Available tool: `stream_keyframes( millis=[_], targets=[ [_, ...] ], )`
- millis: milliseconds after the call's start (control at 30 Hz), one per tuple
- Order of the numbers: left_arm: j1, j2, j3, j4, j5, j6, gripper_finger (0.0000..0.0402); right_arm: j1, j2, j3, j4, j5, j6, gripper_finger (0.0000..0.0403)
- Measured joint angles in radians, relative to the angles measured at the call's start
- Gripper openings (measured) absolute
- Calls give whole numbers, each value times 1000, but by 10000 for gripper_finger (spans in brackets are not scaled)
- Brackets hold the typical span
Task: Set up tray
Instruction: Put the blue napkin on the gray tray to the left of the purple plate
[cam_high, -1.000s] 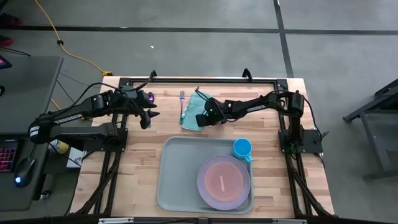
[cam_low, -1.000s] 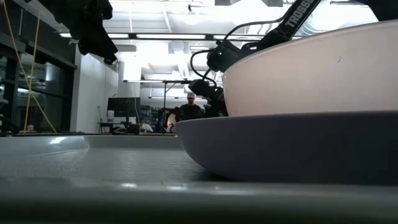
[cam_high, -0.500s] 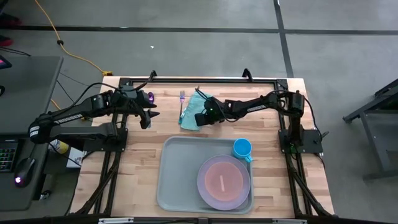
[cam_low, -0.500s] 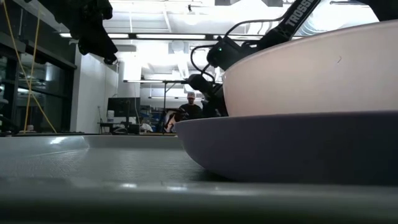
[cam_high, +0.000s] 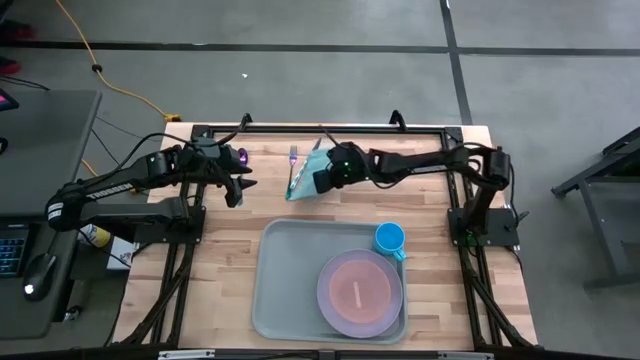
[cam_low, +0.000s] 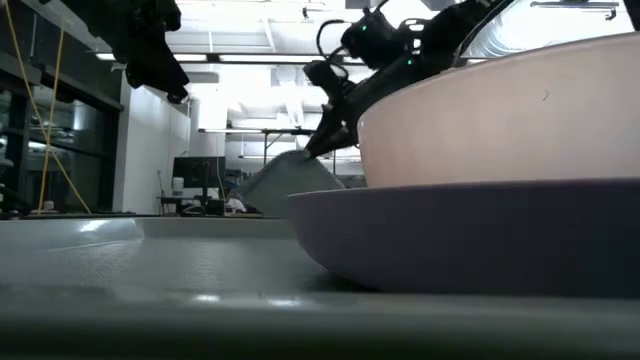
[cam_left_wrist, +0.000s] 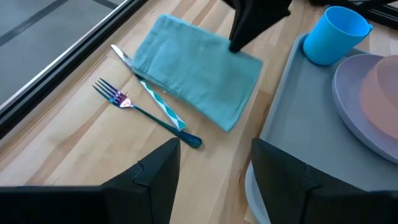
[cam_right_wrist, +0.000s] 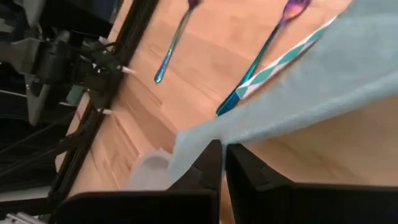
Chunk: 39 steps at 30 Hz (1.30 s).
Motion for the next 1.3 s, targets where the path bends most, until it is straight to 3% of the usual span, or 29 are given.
stream_keyframes(
  millis=[633, 933, 1300],
  targets=[
    [0, 0, 0, 1, 0, 0, 227, 17, -226, 0, 4, 28, -125, 0],
    [0, 0, 0, 1, -8, 0, 227, 126, -250, 0, 48, 13, -125, 0],
    [0, 20, -1, 0, -12, 0, 227, 283, -248, 0, 115, 93, -111, 0]
  ],
)
